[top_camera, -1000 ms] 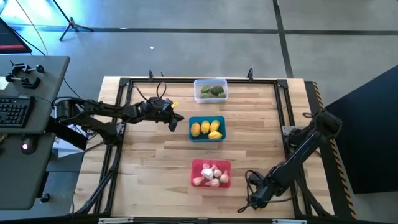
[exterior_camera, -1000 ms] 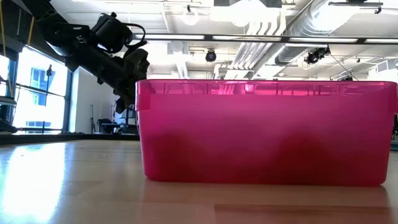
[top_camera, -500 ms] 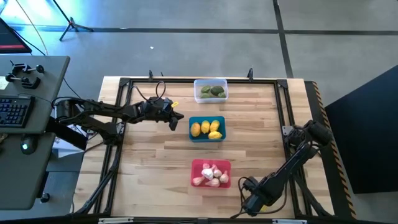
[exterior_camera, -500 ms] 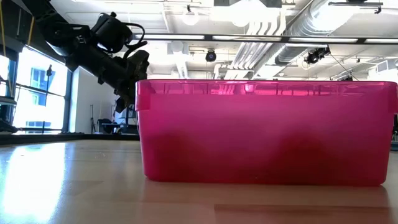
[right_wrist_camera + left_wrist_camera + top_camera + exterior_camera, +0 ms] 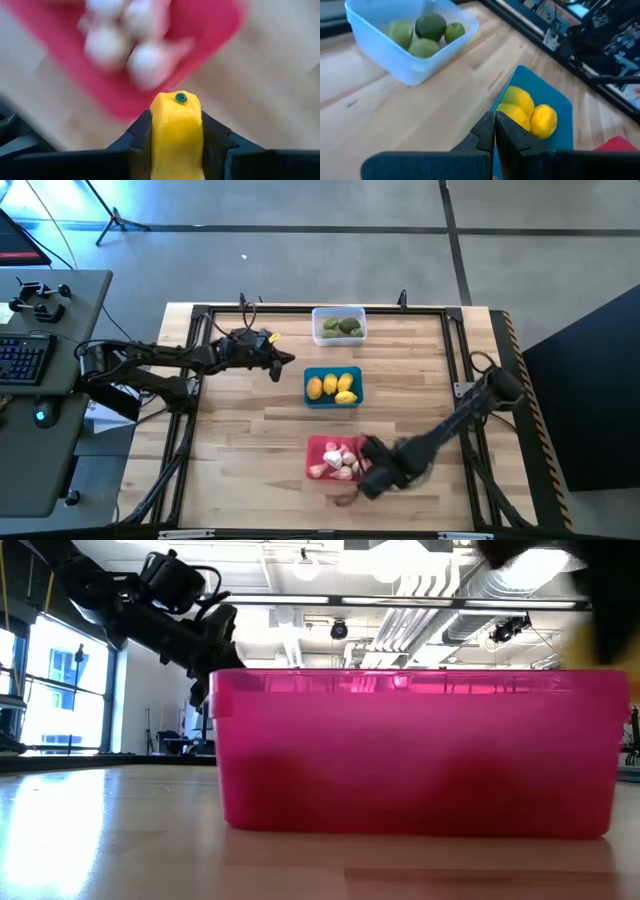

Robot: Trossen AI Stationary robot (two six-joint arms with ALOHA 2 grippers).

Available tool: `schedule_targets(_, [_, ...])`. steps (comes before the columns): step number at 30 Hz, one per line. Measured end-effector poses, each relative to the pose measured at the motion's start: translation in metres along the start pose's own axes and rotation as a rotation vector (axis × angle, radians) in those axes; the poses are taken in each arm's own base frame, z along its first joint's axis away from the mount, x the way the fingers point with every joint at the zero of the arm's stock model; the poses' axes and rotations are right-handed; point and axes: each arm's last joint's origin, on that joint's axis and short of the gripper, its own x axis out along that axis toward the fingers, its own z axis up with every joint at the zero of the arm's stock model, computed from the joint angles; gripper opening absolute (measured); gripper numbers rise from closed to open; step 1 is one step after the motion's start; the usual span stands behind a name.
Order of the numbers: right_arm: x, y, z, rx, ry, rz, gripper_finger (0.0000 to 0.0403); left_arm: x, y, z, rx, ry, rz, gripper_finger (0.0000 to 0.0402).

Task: Sort produce into baskets
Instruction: Put the yellow lemon into the blue bin

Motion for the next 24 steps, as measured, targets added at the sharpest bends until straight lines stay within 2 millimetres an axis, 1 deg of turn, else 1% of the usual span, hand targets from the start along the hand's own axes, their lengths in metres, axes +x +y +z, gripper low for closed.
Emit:
schedule_targets(3, [-0.008, -0.010, 0.035, -0.096, -0.059, -0.077, 0.0094, -0.004, -0.002, 0.003, 0.005, -0.020, -0.010, 0.0000])
schedule_targets(5, [-0.010, -0.016, 0.060, -0.177, -0.082, -0.095, 0.0095, -0.006, -0.004, 0.005, 0.015, -0.027, -0.017, 0.0000])
schedule_targets(7, [-0.012, -0.021, 0.089, -0.255, -0.108, -0.070, 0.0095, -0.009, -0.005, 0.006, 0.025, -0.036, -0.023, 0.0000])
schedule_targets(11, [-0.013, -0.033, 0.145, -0.352, -0.217, 0.006, 0.0096, -0.015, -0.007, 0.009, 0.047, -0.044, -0.026, 0.0000])
schedule_targets(15, [-0.015, -0.045, 0.190, -0.436, -0.357, 0.057, 0.0097, -0.022, -0.009, 0.012, 0.068, -0.058, -0.022, 0.0000])
schedule_targets(19, [-0.006, -0.057, 0.220, -0.542, -0.419, 0.045, 0.0097, -0.030, -0.011, 0.015, 0.085, -0.077, -0.017, 0.0000])
schedule_targets(22, [0.010, -0.064, 0.233, -0.614, -0.378, 0.048, 0.0097, -0.034, -0.011, 0.015, 0.089, -0.075, -0.004, 0.0000])
schedule_targets(24, [0.021, -0.067, 0.237, -0.655, -0.343, 0.039, 0.0097, -0.035, -0.010, 0.015, 0.091, -0.069, 0.005, 0.0000])
